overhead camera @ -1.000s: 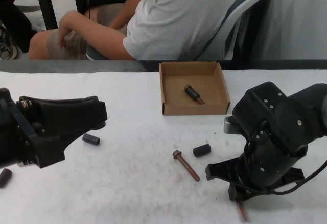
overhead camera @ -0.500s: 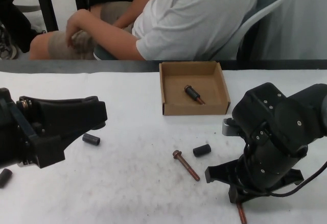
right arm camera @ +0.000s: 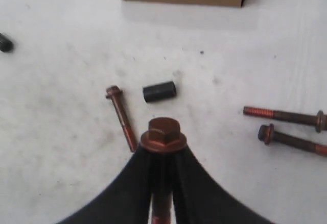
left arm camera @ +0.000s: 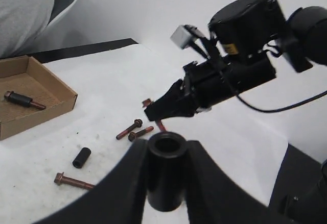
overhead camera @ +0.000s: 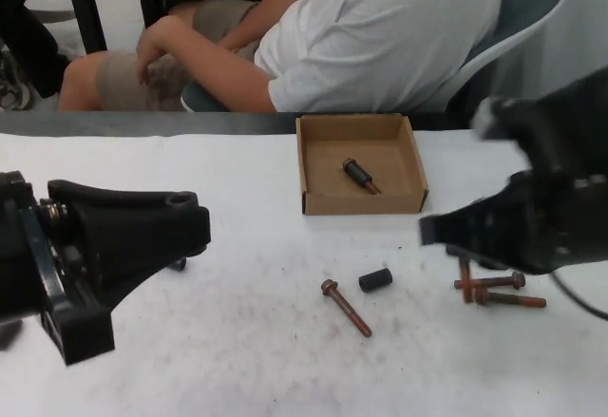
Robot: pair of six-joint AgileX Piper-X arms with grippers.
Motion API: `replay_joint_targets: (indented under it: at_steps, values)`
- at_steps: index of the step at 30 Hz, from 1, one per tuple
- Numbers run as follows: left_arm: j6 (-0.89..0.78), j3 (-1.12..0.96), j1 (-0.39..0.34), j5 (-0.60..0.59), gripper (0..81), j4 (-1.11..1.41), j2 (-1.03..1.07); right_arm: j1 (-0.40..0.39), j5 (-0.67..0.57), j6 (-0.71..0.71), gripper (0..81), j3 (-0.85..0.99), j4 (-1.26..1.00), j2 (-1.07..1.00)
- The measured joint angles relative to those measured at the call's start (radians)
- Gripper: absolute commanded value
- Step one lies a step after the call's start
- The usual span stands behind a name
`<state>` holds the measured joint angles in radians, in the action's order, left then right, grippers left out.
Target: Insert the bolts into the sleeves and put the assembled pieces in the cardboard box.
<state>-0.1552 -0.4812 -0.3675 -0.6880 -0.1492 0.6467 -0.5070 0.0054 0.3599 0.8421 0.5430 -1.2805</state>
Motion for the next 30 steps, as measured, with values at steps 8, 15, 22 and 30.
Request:
replay_joint_targets:
  at_steps: [8, 15, 22, 30]
  values:
    - [0.284, 0.004, -0.098, -0.009, 0.8, -0.014, 0.031, -0.047, 0.002, 0.02, 0.3, -0.146, -0.136, 0.361]
    - [0.416, 0.022, -0.188, -0.009, 0.8, -0.023, 0.125, -0.158, -0.005, 0.057, 0.3, -0.255, -0.318, 0.555]
    - [0.459, 0.025, -0.241, 0.046, 0.8, 0.001, 0.175, -0.269, -0.031, 0.061, 0.3, -0.311, -0.482, 0.578]
    - [0.459, 0.032, -0.245, 0.085, 0.8, 0.072, 0.175, -0.318, -0.093, 0.096, 0.3, -0.314, -0.69, 0.46]
